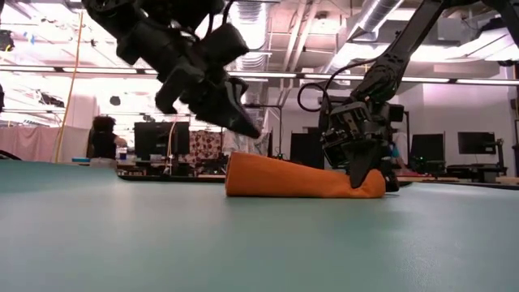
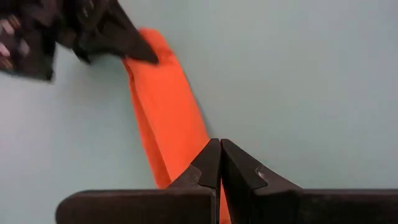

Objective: Roll towel
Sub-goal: Roll the orange microfiber towel

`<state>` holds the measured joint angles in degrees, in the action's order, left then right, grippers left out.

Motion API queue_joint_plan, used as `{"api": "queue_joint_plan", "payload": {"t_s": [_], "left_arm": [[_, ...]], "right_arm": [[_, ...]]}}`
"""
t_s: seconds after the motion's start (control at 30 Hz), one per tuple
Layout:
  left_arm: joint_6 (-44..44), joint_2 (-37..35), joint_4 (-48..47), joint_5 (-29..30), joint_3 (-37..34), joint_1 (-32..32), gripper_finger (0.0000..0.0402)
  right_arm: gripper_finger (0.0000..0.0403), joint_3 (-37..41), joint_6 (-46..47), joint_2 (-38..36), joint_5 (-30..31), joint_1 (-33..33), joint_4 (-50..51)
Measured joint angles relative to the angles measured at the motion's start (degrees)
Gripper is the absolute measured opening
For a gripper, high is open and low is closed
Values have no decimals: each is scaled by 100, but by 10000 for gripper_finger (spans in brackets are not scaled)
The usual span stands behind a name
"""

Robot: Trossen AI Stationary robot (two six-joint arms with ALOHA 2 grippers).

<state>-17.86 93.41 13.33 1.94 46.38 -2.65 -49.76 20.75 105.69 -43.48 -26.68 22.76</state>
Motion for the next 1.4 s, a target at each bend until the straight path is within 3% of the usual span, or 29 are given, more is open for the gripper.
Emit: {"api": "queue_joint_plan", "payload": {"t_s": [0.4,0.73,1.4], "left_arm": [[-151,712,-287,138,377,301,0],[362,710,-974,129,390,557,0],[859,1421,-995,-9,430,585,0]], "right_arm": [[35,0,17,2,0,4,-9],[35,0,-5,2,4,4,-2],[55,0,-235,-48,224,9,-233]]}}
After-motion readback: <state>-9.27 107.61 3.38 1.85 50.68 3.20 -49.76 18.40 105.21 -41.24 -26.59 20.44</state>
